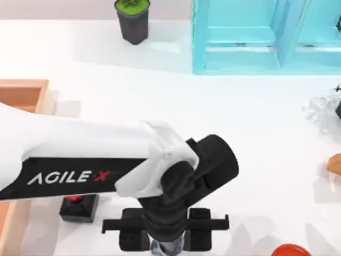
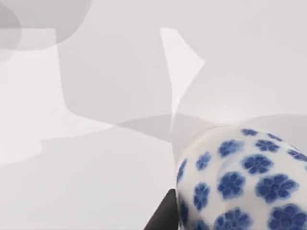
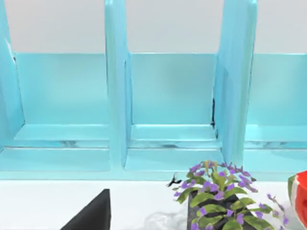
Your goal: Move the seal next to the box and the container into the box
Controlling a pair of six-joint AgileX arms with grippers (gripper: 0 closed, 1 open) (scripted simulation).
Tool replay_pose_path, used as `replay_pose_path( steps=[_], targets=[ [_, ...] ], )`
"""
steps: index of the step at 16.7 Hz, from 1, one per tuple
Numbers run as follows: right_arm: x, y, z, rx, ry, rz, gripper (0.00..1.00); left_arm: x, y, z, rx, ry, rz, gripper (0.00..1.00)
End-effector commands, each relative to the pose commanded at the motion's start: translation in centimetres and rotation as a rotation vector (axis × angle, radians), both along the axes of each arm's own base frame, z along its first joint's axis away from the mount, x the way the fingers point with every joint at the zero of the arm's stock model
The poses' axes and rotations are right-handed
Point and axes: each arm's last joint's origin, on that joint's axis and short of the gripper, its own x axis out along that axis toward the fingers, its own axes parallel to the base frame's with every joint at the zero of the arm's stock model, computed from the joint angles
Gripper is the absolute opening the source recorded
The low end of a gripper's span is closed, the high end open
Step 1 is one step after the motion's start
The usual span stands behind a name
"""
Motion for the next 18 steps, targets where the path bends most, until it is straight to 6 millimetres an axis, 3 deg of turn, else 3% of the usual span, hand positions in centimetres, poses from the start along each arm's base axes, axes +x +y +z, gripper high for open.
replay_pose_path(
  steps=[5,15,18],
  targets=[
    [0.0,0.0,0.0,0.0,0.0,0.0,1.0,0.0,0.0,0.0,0.0,0.0,0.0,0.02],
    [0.0,0.0,0.0,0.0,0.0,0.0,1.0,0.1,0.1,0.1,-0.001,-0.001,-0.001,0.0],
    [0.0,0.0,0.0,0.0,0.0,0.0,1.0,0.8,1.8,2.0,0.0,0.001,-0.001,0.0]
  ],
)
